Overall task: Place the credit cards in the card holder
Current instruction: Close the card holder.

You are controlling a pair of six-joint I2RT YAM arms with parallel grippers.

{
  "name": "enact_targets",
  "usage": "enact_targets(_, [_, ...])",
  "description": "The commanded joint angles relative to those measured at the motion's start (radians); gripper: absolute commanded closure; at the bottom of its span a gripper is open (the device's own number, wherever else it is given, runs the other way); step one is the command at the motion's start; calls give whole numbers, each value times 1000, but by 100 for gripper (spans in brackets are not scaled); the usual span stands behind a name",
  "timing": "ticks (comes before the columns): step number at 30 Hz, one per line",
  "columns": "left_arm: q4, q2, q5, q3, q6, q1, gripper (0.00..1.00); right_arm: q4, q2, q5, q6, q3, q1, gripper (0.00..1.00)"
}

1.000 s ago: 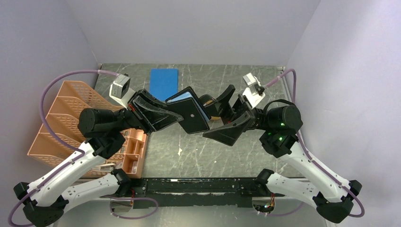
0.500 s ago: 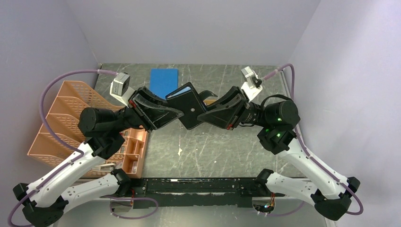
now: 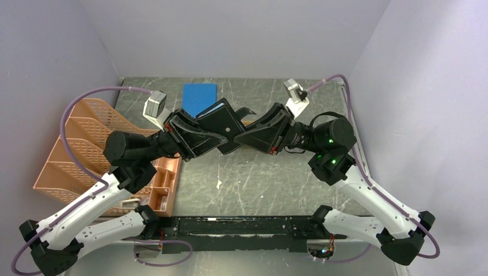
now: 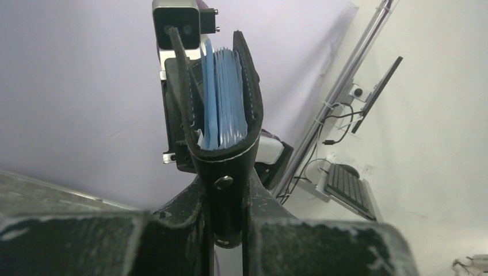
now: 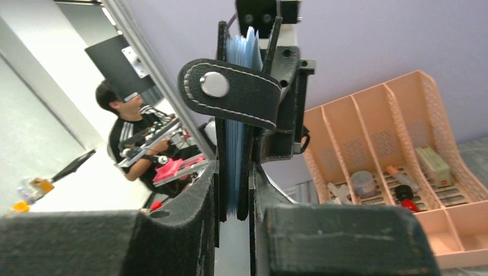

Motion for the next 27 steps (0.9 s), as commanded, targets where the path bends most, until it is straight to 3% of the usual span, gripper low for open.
enact_targets(1, [-29, -25, -35, 3, 37, 1, 95, -77, -16, 38, -67, 44, 5, 77])
enact_targets(2, [-60, -33, -63, 3, 46, 1, 95, -158, -38, 72, -129, 66, 6, 58])
enact_targets(4, [-119, -57, -106, 9, 68, 1, 95, -286, -88, 152, -233, 86, 6, 32])
enact_targets(5, [-152, -66, -123, 15, 81, 1, 95, -345, -114, 201, -290, 100, 6, 22])
enact_targets(6, [-189, -70, -141, 26, 91, 1, 95, -410, -133, 245, -339, 115, 6, 20])
enact_targets(11, [-311, -40, -131, 83, 105, 1, 95, -587, -145, 396, -478, 196, 6, 25])
enact_targets(17, [-337, -16, -102, 98, 97, 1, 95, -588, -93, 483, -503, 249, 5, 45])
enact_targets(22, [-351, -22, -98, 97, 105, 1, 95, -621, -51, 517, -530, 282, 6, 47])
enact_targets(27, [-354, -23, -98, 96, 110, 1, 95, -638, -31, 517, -546, 304, 6, 58])
